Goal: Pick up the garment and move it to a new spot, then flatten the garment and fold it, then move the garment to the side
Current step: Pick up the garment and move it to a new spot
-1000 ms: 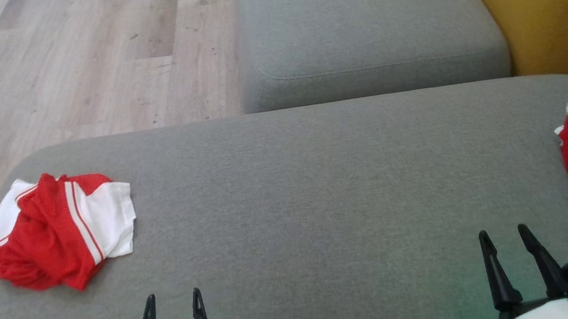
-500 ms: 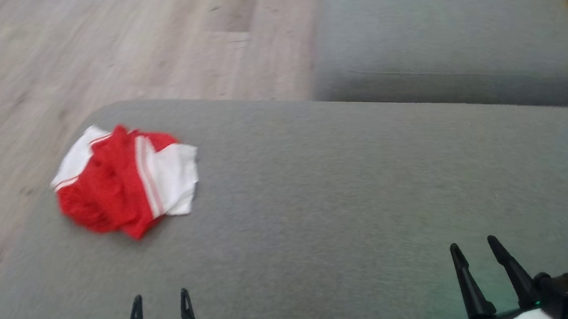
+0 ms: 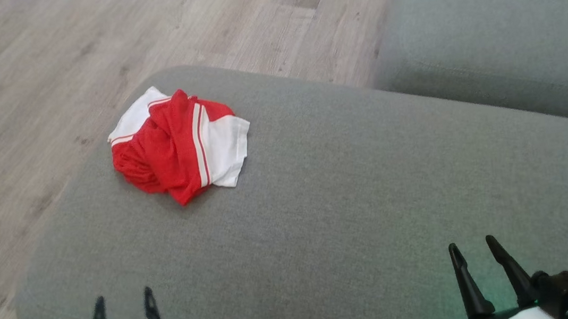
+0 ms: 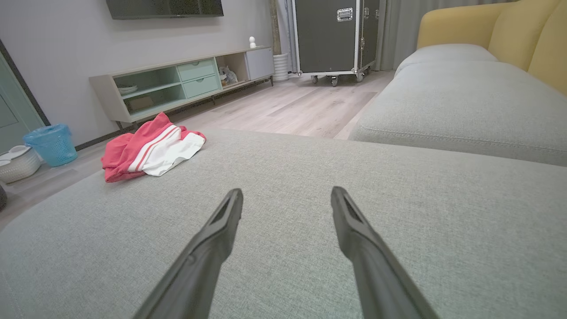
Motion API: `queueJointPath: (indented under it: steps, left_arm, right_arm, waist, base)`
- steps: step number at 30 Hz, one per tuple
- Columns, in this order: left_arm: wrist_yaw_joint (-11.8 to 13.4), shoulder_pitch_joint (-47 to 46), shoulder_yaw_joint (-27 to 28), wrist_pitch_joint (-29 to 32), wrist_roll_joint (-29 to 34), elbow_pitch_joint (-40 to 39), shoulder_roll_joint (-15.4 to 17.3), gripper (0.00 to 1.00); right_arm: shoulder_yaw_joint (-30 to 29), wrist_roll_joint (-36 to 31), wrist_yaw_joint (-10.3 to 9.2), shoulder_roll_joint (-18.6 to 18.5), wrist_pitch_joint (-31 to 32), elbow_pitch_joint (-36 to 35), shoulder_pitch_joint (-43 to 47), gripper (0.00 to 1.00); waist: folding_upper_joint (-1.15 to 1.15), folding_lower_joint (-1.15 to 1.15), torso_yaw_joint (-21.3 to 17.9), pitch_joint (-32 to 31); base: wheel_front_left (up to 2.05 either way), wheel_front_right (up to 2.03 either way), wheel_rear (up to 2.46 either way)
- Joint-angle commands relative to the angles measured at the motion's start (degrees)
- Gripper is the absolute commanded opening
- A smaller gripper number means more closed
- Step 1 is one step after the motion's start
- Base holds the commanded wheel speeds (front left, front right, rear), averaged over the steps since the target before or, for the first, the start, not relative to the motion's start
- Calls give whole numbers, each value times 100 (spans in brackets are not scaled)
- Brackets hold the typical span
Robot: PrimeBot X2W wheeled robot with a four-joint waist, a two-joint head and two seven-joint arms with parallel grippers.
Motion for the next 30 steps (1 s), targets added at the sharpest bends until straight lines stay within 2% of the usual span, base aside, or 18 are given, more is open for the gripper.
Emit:
queueJointPath:
  steps: [1, 7, 10, 13, 15, 16, 17, 20, 24, 26, 30]
  left_arm:
    - [1, -444, 275, -29, 44, -220, 48, 100]
    - [-78, -1238, 631, -29, -13, -285, 275, 100]
    - [-92, -1882, 631, -29, 69, -419, 306, 100]
    - [-198, -2754, 584, -29, 116, -164, 404, 100]
    - [-299, -3483, 608, -28, 79, 365, 508, 100]
    - [-299, -3483, 608, -28, 79, 365, 508, 100]
    - [-315, -3862, 621, 80, 85, 733, 559, 100]
    - [-268, -4999, 622, 689, 206, 1771, 712, 100]
    - [-461, -6221, 660, 1673, 50, 3064, 824, 100]
    - [-586, -6680, 765, 1969, -139, 3645, 875, 100]
    - [-584, -7175, 902, 2418, -280, 4745, 1053, 100]
  right_arm:
    - [137, -29, -4, -192, -63, -158, -357, 100]
    - [167, -53, -4, -578, -63, -244, -499, 100]
    - [165, -55, -4, -963, -63, -385, -689, 100]
    - [181, -27, -4, -1410, -63, -516, -884, 100]
    - [193, -6, -4, -1710, -63, -612, -998, 100]
    - [193, -6, -4, -1710, -63, -612, -998, 100]
    - [200, 4, -4, -1859, -63, -665, -1055, 100]
    - [251, 50, -4, -2268, -63, -843, -1258, 100]
    - [275, 146, -4, -2699, -63, -1023, -1487, 100]
    - [313, 188, -4, -2860, -63, -1106, -1587, 100]
    - [328, 227, -4, -3014, -63, -1252, -1717, 100]
  waist:
    - [0, 0, -3, 157]
    - [0, 0, -81, 784]
    - [0, 0, -118, 1358]
    - [0, 0, -132, 1881]
    - [0, 0, -137, 2205]
    - [0, 0, -137, 2205]
    - [0, 0, -151, 2360]
    - [0, 0, -269, 2757]
    - [0, 0, -488, 3169]
    - [0, 0, -609, 3323]
    - [0, 0, -807, 3542]
  base:
    - [0, 0, 0]
    - [0, 0, 0]
    - [0, 0, 0]
    - [0, 0, 0]
    - [0, 0, 0]
    - [0, 0, 0]
    - [0, 0, 0]
    - [0, 0, 0]
    - [0, 0, 0]
    - [0, 0, 0]
    - [0, 0, 0]
